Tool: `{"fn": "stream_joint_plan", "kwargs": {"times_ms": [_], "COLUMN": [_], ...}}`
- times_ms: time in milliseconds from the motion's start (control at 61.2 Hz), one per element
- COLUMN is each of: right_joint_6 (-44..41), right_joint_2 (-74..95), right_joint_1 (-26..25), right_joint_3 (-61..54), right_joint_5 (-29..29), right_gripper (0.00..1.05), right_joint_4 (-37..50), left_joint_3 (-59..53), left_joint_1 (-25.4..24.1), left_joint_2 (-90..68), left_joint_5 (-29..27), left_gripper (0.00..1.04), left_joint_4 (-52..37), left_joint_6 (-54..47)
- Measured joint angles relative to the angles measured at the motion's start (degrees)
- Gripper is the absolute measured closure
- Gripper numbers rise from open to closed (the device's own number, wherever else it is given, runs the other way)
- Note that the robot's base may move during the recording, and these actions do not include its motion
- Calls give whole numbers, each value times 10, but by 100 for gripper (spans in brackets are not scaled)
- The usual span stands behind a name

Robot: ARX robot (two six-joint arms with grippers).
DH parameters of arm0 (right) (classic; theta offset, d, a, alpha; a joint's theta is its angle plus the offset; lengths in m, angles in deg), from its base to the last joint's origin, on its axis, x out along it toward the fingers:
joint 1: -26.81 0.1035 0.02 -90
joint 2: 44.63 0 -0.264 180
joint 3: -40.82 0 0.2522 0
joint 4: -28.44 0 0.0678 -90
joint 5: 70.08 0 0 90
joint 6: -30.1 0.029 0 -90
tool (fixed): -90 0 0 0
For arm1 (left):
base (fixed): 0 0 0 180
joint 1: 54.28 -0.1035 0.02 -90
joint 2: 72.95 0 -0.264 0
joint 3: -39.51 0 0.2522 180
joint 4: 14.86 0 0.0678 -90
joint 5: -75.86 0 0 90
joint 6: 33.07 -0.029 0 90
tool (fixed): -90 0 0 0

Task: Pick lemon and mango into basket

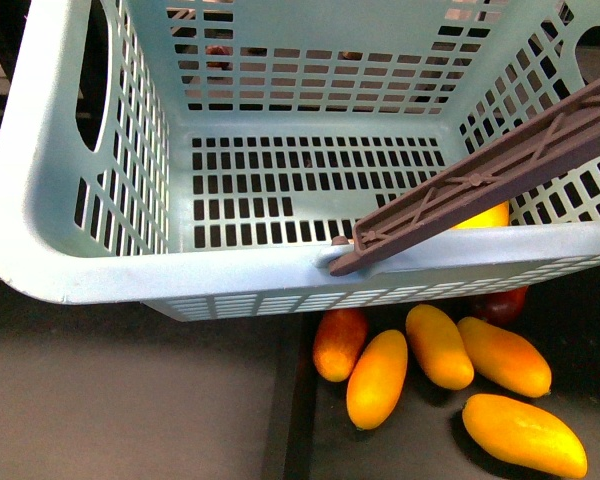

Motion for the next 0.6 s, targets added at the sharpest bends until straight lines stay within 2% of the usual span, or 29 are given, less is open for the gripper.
{"fn": "stream_joint_plan", "kwargs": {"times_ms": [343, 424, 604], "right_joint_6": [0, 0, 0], "right_joint_2": [-111, -122, -189], "right_joint_1": [0, 0, 0], "right_joint_3": [-37, -54, -54], "right_joint_5": [0, 0, 0], "right_gripper": [103, 103, 103], "right_joint_4": [-74, -60, -122], "left_joint_3": [0, 0, 0], "left_joint_1": [0, 0, 0], "left_joint_2": [0, 0, 0], "left_joint_5": [2, 0, 0], "left_gripper": [100, 100, 100], "left_joint_4": [0, 0, 0], "left_joint_6": [0, 0, 0]}}
